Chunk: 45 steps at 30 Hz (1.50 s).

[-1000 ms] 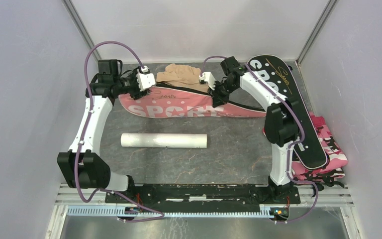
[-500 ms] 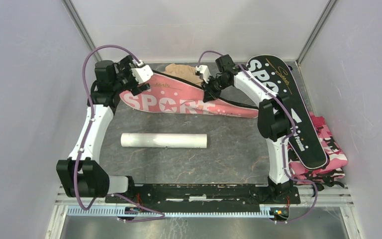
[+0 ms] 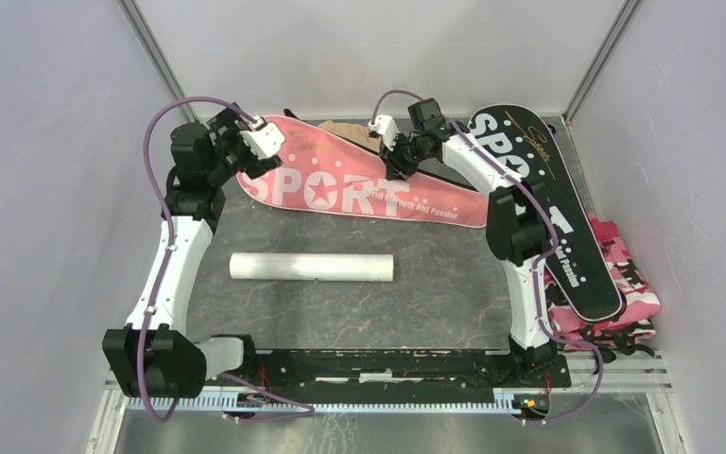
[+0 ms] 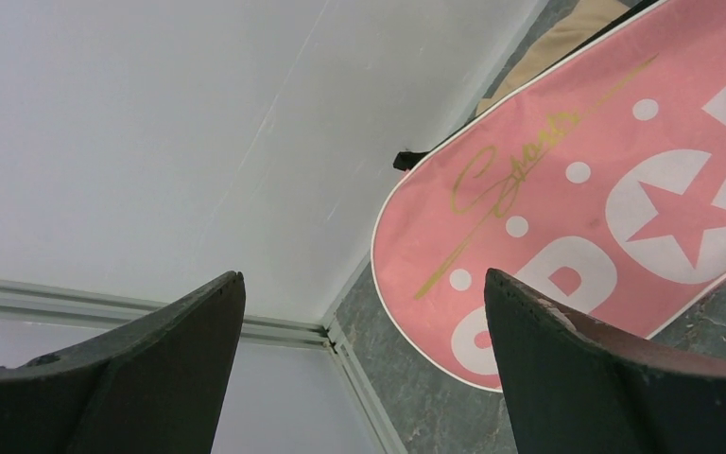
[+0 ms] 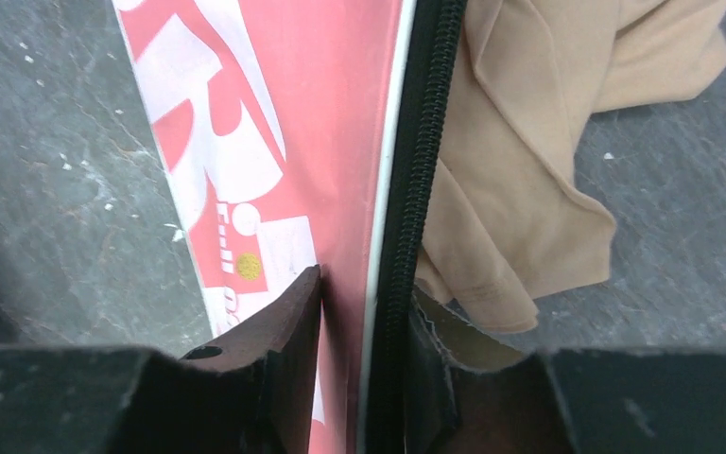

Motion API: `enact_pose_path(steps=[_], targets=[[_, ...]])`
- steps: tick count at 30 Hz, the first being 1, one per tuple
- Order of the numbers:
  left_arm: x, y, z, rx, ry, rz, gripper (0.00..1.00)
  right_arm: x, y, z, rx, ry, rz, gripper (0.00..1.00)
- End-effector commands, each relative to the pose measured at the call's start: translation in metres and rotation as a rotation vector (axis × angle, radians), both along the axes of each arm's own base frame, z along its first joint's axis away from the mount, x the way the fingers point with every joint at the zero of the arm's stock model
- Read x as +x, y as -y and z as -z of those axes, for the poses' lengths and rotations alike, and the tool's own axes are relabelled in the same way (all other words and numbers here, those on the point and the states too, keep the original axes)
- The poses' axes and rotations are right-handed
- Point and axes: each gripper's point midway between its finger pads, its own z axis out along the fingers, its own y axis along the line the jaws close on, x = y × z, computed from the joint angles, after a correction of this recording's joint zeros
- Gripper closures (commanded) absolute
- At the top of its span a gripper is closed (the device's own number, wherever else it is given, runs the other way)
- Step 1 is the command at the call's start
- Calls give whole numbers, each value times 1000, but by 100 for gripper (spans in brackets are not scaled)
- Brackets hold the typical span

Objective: Pack up the badminton gear
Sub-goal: Place the racket bag at the center of the board, then move the racket bag to the center of the board.

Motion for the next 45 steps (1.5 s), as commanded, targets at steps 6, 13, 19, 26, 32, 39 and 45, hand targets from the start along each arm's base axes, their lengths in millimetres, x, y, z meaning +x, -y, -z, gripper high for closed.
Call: enact_pose_path(steps=[6,13,19,26,32,39,45], targets=[[-9,13,-5,-85,-8,54,0,20,17,-34,-96,193,27,32],[-20,27,2,-161,-55,115,0,11,71,-71,-180,271,173,12],[-30,34,14,-219,-95,137,0,-13,171,-73,-338,277,392,10],[-42,45,22,-276,-124,189,0,-33,259,-43,-536,199,546,12],[-50,51,29,-313,-130,217,0,-38,287,1,-671,138,569,13],[-54,54,28,-328,-123,236,0,-44,313,43,-829,119,578,18],[-56,56,29,-328,-130,243,0,-46,327,67,-895,106,582,23]])
